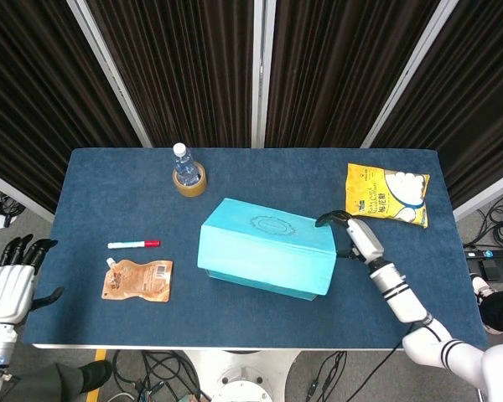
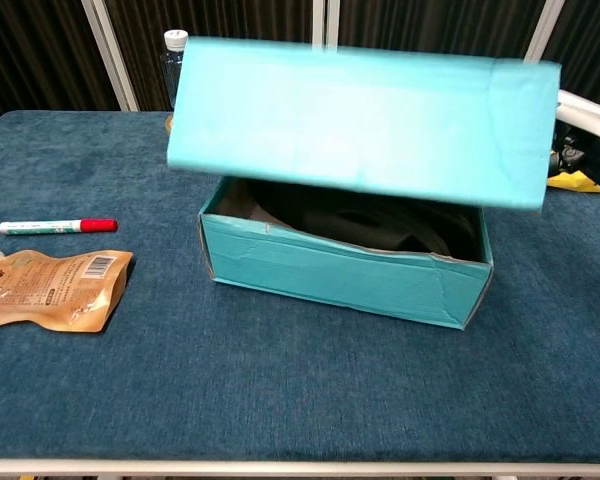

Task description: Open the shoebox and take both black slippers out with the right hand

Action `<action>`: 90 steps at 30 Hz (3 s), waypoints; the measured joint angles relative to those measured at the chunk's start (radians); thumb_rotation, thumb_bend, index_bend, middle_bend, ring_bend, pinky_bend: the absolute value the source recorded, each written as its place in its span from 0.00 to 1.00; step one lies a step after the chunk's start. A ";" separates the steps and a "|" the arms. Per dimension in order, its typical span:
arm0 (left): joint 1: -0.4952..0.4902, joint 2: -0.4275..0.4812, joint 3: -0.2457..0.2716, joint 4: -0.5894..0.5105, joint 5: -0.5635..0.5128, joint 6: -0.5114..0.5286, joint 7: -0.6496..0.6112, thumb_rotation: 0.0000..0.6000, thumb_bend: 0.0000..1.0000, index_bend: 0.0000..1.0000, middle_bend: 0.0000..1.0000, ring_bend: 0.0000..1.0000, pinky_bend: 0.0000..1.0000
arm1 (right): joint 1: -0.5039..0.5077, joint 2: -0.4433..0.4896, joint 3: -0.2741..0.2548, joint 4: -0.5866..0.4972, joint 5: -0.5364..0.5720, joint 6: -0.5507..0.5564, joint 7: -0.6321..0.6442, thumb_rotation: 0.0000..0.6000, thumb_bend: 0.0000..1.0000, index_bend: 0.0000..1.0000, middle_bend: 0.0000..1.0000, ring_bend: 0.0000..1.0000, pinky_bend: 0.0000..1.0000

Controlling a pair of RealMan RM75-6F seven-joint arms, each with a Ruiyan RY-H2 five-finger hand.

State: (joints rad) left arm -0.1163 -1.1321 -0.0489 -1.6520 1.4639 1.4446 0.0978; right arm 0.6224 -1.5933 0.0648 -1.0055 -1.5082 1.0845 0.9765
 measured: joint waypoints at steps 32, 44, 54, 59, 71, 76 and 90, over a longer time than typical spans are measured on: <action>0.019 0.018 0.008 0.000 0.036 0.048 -0.033 1.00 0.17 0.16 0.17 0.07 0.07 | 0.116 0.287 0.238 -0.306 0.268 -0.723 0.657 1.00 0.36 0.20 0.21 0.12 0.00; 0.021 0.012 0.009 0.015 0.046 0.057 -0.044 1.00 0.17 0.16 0.17 0.07 0.07 | 0.149 0.270 0.305 -0.224 0.264 -0.837 0.523 1.00 0.02 0.00 0.00 0.00 0.00; 0.027 0.009 0.009 0.020 0.043 0.060 -0.047 1.00 0.17 0.16 0.17 0.07 0.07 | 0.180 0.348 0.213 -0.199 0.180 -0.844 0.117 1.00 0.00 0.00 0.05 0.00 0.00; 0.024 0.008 0.006 0.021 0.051 0.065 -0.045 1.00 0.17 0.16 0.17 0.07 0.07 | 0.168 0.446 0.163 -0.286 0.179 -0.796 -0.095 1.00 0.00 0.00 0.08 0.00 0.00; 0.035 0.008 0.006 0.016 0.055 0.084 -0.045 1.00 0.17 0.16 0.17 0.07 0.07 | 0.126 0.579 0.149 -0.625 0.184 -0.538 -0.438 1.00 0.00 0.05 0.15 0.02 0.00; 0.040 0.004 0.010 0.024 0.053 0.085 -0.053 1.00 0.17 0.16 0.17 0.07 0.07 | 0.173 0.530 0.134 -0.647 0.249 -0.538 -0.649 1.00 0.03 0.05 0.16 0.04 0.01; 0.046 -0.024 0.014 0.074 0.053 0.081 -0.107 1.00 0.17 0.16 0.17 0.07 0.07 | 0.294 0.337 0.033 -0.693 0.670 -0.377 -1.157 1.00 0.03 0.06 0.17 0.07 0.02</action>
State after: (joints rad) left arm -0.0708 -1.1556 -0.0346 -1.5775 1.5167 1.5258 -0.0091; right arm 0.9162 -1.2565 0.0975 -1.6985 -0.8383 0.7077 -0.1810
